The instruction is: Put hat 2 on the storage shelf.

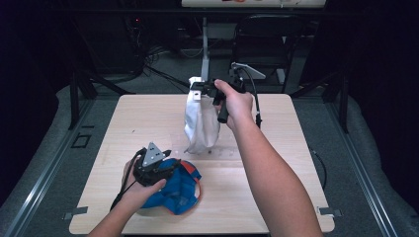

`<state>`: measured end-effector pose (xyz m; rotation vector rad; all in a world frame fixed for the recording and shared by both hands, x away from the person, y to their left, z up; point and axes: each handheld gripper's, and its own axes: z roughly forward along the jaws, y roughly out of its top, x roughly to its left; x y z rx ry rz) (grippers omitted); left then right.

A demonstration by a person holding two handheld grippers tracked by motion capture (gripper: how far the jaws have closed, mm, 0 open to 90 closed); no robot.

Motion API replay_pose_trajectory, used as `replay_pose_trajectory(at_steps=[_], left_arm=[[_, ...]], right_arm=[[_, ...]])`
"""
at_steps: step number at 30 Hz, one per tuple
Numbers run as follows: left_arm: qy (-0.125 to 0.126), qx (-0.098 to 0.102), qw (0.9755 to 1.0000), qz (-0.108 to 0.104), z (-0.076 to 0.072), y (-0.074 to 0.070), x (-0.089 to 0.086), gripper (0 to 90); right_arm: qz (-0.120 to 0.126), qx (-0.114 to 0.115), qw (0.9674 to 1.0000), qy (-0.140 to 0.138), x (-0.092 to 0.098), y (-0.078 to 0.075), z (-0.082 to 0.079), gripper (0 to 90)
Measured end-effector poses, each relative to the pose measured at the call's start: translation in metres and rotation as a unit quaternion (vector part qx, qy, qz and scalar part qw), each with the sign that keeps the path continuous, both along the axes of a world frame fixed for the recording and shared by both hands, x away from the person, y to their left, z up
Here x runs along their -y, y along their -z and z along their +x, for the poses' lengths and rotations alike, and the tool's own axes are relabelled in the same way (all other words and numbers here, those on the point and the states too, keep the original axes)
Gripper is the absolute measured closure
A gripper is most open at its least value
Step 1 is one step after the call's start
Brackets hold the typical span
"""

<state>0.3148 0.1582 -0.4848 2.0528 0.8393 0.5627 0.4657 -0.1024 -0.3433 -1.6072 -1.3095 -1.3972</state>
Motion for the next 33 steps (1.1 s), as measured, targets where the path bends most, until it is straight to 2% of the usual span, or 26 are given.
replay_pose_trajectory(at_steps=[2, 5, 9, 13, 16, 20, 23, 24, 26, 29, 33], left_arm=[[0.003, 0.003, 1.0000, 0.003, 0.005, -0.002, 0.010, 53.4], [0.004, 0.003, 1.0000, 0.003, 0.008, -0.003, 0.015, 54.7], [-0.002, 0.000, 0.9999, 0.015, 0.013, -0.002, 0.022, 57.5], [-0.015, 0.000, 0.9998, 0.015, 0.016, -0.001, 0.022, 58.2], [-0.008, -0.010, 0.9999, 0.000, 0.018, -0.002, 0.021, 64.0], [-0.006, -0.002, 1.0000, -0.007, 0.018, -0.003, 0.022, 69.4], [-0.008, -0.002, 0.9999, -0.008, 0.020, -0.002, 0.023, 73.9], [-0.011, -0.004, 0.9999, -0.001, 0.019, -0.002, 0.022, 79.2], [-0.013, -0.002, 0.9999, 0.002, 0.019, -0.002, 0.022, 82.3], [-0.012, 0.000, 0.9999, 0.008, 0.018, -0.001, 0.021, 83.4], [-0.019, -0.001, 0.9998, 0.005, 0.017, 0.001, 0.016, 84.7]], right_arm=[[0.005, 0.002, 1.0000, -0.003, -0.007, 0.001, 0.000, 81.5], [0.003, 0.003, 0.9999, -0.012, -0.013, 0.000, 0.000, 81.5], [0.004, 0.005, 0.9998, -0.017, -0.021, 0.000, 0.001, 81.4], [0.002, 0.006, 0.9997, -0.025, -0.028, -0.001, 0.002, 81.4], [0.002, 0.006, 0.9995, -0.032, -0.034, -0.001, 0.003, 81.3], [0.003, 0.009, 0.9993, -0.036, -0.039, -0.001, 0.002, 81.3], [0.001, 0.008, 0.9991, -0.041, -0.043, -0.002, 0.002, 81.3], [0.001, 0.009, 0.9990, -0.043, -0.045, -0.002, 0.001, 81.3], [0.000, 0.010, 0.9989, -0.047, -0.046, -0.001, 0.000, 81.3], [-0.001, 0.012, 0.9988, -0.048, -0.047, -0.002, -0.001, 81.2], [-0.008, 0.015, 0.9986, -0.049, -0.044, -0.002, -0.004, 81.2]])
